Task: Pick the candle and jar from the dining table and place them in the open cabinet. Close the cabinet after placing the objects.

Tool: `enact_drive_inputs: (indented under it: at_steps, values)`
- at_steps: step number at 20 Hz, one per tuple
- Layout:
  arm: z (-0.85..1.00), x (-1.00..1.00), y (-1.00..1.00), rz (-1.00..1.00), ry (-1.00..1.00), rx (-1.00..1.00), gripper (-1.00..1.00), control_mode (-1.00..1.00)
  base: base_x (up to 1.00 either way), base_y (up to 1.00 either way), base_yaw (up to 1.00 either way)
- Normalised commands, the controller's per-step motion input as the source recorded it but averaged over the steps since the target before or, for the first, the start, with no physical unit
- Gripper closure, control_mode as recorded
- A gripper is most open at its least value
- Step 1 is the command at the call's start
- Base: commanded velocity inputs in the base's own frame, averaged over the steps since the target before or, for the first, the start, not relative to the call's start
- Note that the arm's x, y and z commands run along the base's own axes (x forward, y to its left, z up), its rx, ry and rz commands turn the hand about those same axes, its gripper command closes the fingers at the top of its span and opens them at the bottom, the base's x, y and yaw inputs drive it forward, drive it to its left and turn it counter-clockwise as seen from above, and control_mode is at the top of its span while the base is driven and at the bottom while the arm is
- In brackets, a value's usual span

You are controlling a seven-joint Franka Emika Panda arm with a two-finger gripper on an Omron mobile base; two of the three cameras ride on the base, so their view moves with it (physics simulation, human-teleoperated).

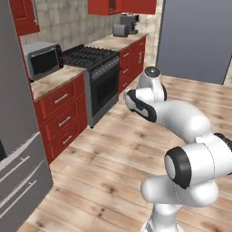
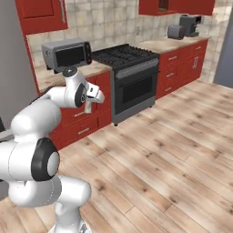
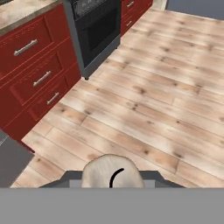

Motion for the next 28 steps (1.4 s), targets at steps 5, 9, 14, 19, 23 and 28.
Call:
enact_drive_inputs:
  at_steps: [5, 9, 14, 19, 23, 28]
  values:
    - [0.0, 0.0, 0.0, 0.0, 0.0, 0.0, 1.0, 1.0, 1.0, -0.6, 0.01]
    - [0.0, 0.0, 0.0, 0.0, 0.0, 0.0, 1.0, 1.0, 1.0, -0.56, 0.07]
    - [0.0, 0.0, 0.0, 0.0, 0.0, 0.0, 1.0, 1.0, 1.0, -0.62, 0.12]
    - [0.0, 0.0, 0.0, 0.0, 0.0, 0.0, 1.0, 1.0, 1.0, -0.67, 0.16]
    - [0.0, 0.0, 0.0, 0.0, 0.0, 0.0, 1.0, 1.0, 1.0, -0.64, 0.18]
    - [0.0, 0.0, 0.0, 0.0, 0.0, 0.0, 1.0, 1.0, 1.0, -0.65, 0.2]
